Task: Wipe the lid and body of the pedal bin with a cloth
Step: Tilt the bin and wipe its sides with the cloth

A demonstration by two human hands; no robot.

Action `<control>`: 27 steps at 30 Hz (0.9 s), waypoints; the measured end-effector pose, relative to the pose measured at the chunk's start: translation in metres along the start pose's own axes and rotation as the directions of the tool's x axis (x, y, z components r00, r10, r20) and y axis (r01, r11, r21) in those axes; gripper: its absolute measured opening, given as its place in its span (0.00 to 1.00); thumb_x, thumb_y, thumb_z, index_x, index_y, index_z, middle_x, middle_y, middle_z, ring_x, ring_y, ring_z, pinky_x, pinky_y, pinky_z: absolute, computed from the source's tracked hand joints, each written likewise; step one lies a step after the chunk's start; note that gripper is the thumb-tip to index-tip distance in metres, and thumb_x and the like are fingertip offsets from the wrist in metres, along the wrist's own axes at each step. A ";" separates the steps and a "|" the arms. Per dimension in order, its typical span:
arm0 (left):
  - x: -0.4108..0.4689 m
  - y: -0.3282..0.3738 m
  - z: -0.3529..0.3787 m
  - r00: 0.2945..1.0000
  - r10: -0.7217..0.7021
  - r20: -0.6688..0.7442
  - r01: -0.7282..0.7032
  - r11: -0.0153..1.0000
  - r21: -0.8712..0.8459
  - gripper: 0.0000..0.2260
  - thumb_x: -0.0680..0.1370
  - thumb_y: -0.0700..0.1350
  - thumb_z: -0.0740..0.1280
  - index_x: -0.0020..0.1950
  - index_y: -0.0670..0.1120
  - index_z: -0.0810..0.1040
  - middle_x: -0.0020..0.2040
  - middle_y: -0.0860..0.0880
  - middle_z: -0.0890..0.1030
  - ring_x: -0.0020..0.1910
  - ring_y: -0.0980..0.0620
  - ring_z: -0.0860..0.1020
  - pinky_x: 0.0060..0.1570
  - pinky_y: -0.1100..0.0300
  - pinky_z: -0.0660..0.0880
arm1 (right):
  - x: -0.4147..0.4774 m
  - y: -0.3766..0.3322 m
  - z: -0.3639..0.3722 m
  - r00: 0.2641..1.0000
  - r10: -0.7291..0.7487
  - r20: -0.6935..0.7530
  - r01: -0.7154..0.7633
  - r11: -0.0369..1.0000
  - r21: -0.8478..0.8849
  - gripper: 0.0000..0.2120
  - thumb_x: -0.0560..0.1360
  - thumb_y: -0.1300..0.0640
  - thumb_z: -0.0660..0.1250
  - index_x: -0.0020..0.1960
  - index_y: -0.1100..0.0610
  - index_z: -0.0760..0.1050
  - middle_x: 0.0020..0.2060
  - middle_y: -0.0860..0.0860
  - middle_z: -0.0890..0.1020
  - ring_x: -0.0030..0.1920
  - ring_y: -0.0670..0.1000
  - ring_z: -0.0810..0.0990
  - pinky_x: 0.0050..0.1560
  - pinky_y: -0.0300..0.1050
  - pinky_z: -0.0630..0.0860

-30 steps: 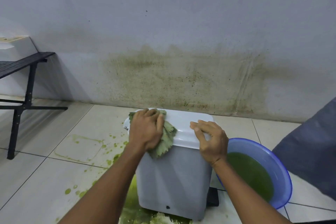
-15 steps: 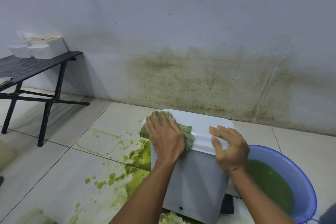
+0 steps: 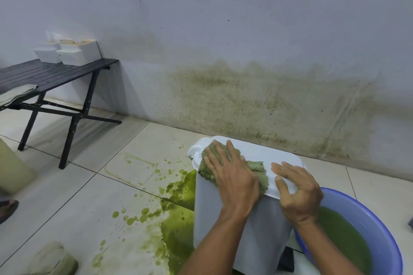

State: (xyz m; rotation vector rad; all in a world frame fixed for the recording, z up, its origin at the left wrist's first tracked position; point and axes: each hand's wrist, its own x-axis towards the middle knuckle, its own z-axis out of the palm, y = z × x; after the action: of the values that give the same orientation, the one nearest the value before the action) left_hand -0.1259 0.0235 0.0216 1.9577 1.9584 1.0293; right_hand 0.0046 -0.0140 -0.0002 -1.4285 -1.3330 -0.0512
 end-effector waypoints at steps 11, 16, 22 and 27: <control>0.036 -0.039 -0.037 0.898 0.355 0.260 -0.409 0.891 0.196 0.23 0.82 0.52 0.49 0.66 0.45 0.77 0.68 0.47 0.77 0.68 0.44 0.71 0.72 0.48 0.63 | -0.013 -0.009 0.000 0.999 -0.025 -0.032 0.024 0.999 -0.037 0.14 0.71 0.51 0.64 0.48 0.53 0.86 0.47 0.45 0.86 0.54 0.52 0.84 0.57 0.57 0.78; 0.098 -0.024 -0.036 0.645 0.332 0.688 -0.500 0.865 0.051 0.23 0.87 0.53 0.50 0.81 0.47 0.64 0.81 0.47 0.64 0.79 0.47 0.60 0.77 0.54 0.54 | -0.022 -0.033 -0.008 1.000 0.024 0.010 -0.022 0.992 -0.127 0.14 0.67 0.52 0.61 0.42 0.52 0.85 0.43 0.46 0.86 0.50 0.53 0.85 0.55 0.55 0.80; 0.101 -0.045 -0.030 0.758 0.239 0.607 -0.446 0.869 0.214 0.22 0.84 0.59 0.49 0.65 0.53 0.78 0.64 0.43 0.80 0.62 0.42 0.76 0.64 0.47 0.69 | -0.034 -0.056 0.003 0.973 -0.075 0.217 0.150 0.924 -0.353 0.18 0.69 0.52 0.61 0.54 0.55 0.82 0.52 0.49 0.85 0.58 0.57 0.82 0.61 0.57 0.77; 0.086 -0.056 -0.039 0.829 0.198 0.523 -0.348 0.915 0.205 0.22 0.85 0.59 0.49 0.61 0.49 0.77 0.60 0.42 0.81 0.58 0.41 0.77 0.59 0.48 0.72 | 0.006 0.010 0.005 0.935 -0.246 0.254 0.315 0.906 -0.282 0.19 0.72 0.57 0.57 0.55 0.57 0.84 0.56 0.51 0.85 0.61 0.58 0.81 0.59 0.58 0.79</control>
State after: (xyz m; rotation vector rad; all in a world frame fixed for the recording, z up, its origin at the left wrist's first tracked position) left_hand -0.2037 0.0967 0.0467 2.4137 1.6336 0.2244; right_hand 0.0110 -0.0036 -0.0045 -1.5273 -1.7667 -0.3274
